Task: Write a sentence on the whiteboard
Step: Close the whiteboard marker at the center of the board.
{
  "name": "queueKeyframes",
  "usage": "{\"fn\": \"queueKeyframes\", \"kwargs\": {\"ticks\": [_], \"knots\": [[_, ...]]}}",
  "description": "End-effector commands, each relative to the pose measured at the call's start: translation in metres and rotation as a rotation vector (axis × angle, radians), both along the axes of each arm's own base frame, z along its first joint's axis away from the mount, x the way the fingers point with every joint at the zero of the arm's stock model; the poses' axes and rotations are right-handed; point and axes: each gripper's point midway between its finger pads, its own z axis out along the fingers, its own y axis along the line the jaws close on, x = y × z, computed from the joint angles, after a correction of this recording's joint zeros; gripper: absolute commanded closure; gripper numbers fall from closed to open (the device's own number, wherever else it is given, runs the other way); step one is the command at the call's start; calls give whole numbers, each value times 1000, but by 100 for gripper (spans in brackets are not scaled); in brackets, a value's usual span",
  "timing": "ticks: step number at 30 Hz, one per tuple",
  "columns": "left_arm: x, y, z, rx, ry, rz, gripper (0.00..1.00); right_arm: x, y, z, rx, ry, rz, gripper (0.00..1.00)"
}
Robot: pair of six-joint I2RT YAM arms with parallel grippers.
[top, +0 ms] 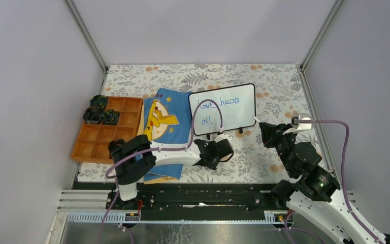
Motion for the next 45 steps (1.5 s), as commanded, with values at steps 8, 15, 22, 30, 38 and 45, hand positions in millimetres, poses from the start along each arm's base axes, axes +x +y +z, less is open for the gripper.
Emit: {"fn": "queueKeyframes", "kwargs": {"ticks": [8,15,22,30,38,45], "knots": [[7,-9,4,21,13,-50,63,-2,-13,19,21,-56,-48,100],[7,-8,-1,39,26,-56,60,-3,-16,20,18,-61,-54,100],[11,-7,-4,46,26,-58,64,-4,-17,16,22,-54,-56,100],[12,-6,-5,46,28,-63,80,-4,-18,16,19,-52,-62,100],[19,-8,20,-40,-19,-18,100,-5,-18,18,27,-52,-61,100],[45,-5,120,-325,-179,93,100,-3,-19,29,21,-73,-62,100]]}}
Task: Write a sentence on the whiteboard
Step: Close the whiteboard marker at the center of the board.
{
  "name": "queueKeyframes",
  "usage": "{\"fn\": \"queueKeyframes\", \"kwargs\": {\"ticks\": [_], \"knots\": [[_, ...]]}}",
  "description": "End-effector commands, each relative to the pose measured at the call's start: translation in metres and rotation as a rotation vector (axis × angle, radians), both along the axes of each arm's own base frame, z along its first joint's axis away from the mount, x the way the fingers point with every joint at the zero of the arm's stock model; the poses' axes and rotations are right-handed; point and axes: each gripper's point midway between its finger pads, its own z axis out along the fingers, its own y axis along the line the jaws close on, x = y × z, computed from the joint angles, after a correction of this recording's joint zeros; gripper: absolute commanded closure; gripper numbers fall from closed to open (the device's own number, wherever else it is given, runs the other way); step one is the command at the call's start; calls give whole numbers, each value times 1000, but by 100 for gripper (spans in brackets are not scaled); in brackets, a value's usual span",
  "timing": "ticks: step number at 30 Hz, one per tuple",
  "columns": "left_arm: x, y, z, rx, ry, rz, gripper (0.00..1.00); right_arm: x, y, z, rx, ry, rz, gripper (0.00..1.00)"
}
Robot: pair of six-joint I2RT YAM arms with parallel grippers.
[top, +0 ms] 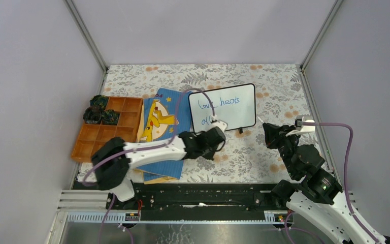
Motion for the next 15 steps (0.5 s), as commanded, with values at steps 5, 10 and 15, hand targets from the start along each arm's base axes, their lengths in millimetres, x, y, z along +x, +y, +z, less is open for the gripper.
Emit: {"fn": "queueKeyframes", "kwargs": {"ticks": [5,10,15], "knots": [[46,8,154,-470,-251,169,100,5,0,46,11,-115,-7,100],[70,29,228,-775,-331,222,100,20,19,82,21,-216,28,100],[85,51,291,-1040,-439,248,100,32,58,121,105,-323,140,100]]}}
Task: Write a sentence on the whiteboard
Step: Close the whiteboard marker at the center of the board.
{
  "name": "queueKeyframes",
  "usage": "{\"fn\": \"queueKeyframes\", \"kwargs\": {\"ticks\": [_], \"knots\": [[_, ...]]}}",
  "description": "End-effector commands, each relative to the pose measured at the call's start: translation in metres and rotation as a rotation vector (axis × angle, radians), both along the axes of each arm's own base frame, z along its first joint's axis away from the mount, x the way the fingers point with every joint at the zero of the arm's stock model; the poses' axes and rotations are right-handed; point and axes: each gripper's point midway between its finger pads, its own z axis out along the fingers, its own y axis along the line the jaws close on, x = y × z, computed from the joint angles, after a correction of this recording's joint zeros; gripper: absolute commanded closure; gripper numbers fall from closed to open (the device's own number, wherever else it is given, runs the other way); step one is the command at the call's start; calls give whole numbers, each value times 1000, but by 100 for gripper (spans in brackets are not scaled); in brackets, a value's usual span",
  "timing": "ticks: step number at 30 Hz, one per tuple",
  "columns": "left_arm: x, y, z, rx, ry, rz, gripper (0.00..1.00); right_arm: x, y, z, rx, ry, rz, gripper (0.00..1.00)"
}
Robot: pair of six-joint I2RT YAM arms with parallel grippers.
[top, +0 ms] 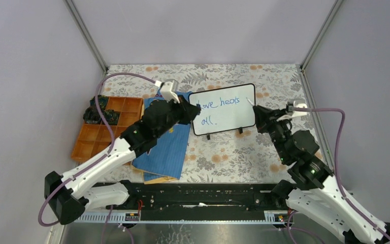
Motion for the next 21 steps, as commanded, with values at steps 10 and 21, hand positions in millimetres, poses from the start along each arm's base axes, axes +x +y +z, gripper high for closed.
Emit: {"fn": "queueKeyframes", "kwargs": {"ticks": [10,21], "knots": [[1,54,149,-643,-291,46,100,6,84,124,247,-419,213,100],[3,93,175,-972,-275,-38,100,-40,155,120,38,-642,204,100]]}}
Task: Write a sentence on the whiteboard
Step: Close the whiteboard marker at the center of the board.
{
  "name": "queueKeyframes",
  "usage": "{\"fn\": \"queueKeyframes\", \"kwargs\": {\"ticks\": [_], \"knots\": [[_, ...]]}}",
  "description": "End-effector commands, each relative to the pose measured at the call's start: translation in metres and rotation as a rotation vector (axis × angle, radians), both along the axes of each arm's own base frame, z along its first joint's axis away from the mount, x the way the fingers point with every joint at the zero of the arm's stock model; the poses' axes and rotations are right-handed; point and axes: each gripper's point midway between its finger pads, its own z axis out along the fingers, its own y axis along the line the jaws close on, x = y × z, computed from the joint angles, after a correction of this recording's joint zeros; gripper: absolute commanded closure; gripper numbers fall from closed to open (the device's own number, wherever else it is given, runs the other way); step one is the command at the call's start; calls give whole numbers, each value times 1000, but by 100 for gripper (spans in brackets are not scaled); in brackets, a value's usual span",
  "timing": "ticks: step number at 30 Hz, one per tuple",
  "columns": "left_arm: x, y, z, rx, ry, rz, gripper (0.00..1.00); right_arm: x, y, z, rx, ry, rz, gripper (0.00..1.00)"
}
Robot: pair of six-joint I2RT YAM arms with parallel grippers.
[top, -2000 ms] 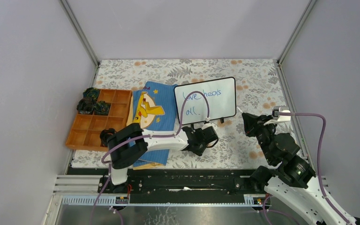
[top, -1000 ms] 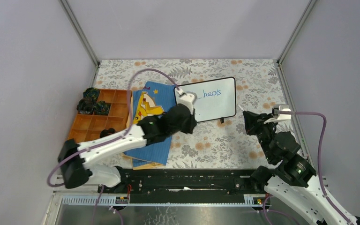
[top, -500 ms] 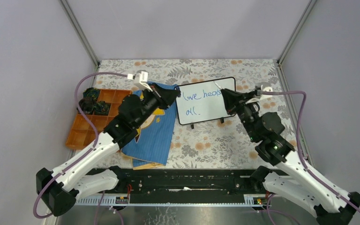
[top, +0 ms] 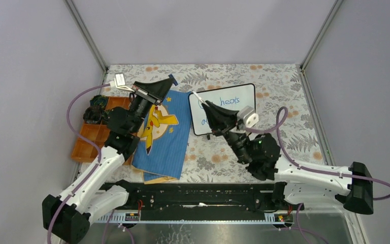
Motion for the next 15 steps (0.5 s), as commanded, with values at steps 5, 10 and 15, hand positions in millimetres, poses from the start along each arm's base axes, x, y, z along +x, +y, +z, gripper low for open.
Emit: {"fn": "queueKeyframes", "kwargs": {"ticks": [5,10,15], "knots": [[-26,4,35,-213,-97,-196,100,-18,0,26,35,-198,-99,100],[-37,3,36,-210,-99,-231,100,-22,7,14,-3,-226,-123,100],[-43,4,31,-204,-89,-236,100,-35,13,5,-52,-301,-178,100]]}}
